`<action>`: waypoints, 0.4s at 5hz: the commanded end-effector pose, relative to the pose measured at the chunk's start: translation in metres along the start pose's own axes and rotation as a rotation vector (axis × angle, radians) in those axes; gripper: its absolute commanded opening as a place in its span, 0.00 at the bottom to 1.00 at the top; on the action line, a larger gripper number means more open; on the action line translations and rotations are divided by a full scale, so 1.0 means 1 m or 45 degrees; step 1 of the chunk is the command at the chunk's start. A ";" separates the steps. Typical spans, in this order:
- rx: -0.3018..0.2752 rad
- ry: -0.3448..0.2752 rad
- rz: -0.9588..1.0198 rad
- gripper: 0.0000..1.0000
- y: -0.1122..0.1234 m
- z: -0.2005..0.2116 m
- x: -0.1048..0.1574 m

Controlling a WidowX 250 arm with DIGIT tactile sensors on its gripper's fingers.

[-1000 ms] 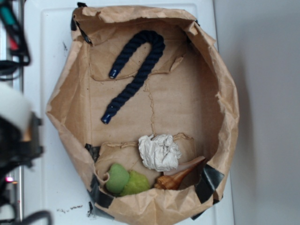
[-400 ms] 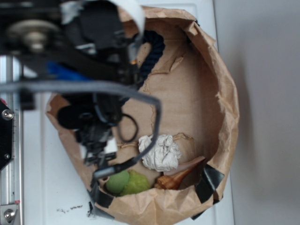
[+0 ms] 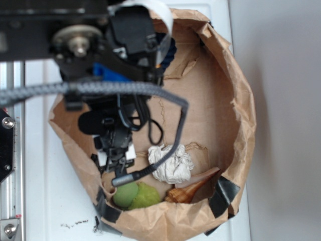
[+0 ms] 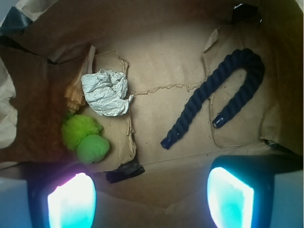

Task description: Grab the blue rope.

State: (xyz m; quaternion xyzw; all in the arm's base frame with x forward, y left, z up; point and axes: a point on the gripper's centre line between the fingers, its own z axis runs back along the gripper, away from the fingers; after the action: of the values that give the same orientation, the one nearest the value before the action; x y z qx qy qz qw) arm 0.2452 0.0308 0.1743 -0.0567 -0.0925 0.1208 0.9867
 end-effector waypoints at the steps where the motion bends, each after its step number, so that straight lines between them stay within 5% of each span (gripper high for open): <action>1: -0.001 -0.094 0.011 1.00 0.005 0.020 0.011; 2: 0.015 -0.179 0.303 1.00 0.014 0.015 -0.006</action>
State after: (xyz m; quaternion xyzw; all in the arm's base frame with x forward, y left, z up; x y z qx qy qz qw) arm 0.2325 0.0334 0.1707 -0.0551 -0.1220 0.2282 0.9644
